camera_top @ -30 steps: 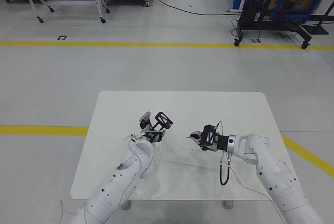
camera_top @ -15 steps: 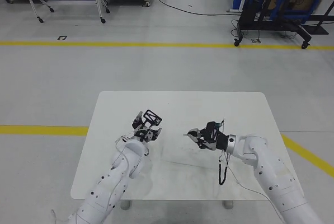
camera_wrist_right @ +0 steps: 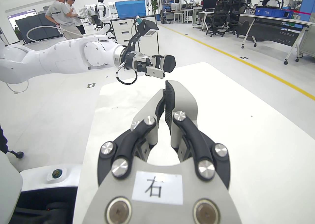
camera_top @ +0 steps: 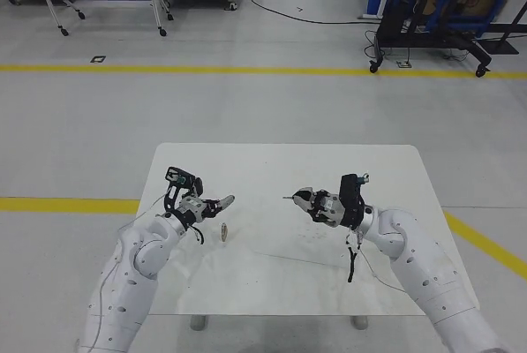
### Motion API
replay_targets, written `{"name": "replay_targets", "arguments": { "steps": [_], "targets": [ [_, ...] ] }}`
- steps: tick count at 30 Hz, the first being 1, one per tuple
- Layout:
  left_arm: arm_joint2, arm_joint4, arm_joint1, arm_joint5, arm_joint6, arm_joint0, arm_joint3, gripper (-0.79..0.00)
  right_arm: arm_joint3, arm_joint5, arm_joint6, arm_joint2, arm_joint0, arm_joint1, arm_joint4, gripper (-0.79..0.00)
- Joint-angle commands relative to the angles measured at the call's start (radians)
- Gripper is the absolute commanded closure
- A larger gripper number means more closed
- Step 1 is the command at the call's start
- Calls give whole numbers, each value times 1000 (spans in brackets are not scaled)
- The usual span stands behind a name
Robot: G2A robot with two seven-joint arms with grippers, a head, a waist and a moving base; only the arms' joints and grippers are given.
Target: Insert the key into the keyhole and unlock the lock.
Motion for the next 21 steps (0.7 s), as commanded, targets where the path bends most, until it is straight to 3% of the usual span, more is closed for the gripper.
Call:
{"name": "replay_targets", "arguments": {
  "steps": [1, 3, 7, 16, 21],
  "targets": [
    [5, -7, 0, 1, -7, 4, 9, -785, 0, 0, 0, 0, 0, 0, 0, 0],
    [9, -88, -1, -31, -50, -6, 42, -785, 0, 0, 0, 0, 0, 0, 0, 0],
    [-10, -516, 1, -190, -238, -61, 142, -785, 0, -11, -8, -31, -13, -8, 93, 0],
    [7, -1197, 24, -291, -728, -160, 309, -785, 121, -11, 14, -175, 76, -27, 335, 0],
    [76, -1286, 33, -263, -757, -184, 316, -785, 154, -11, 63, -283, 117, -30, 483, 0]
  ]
}}
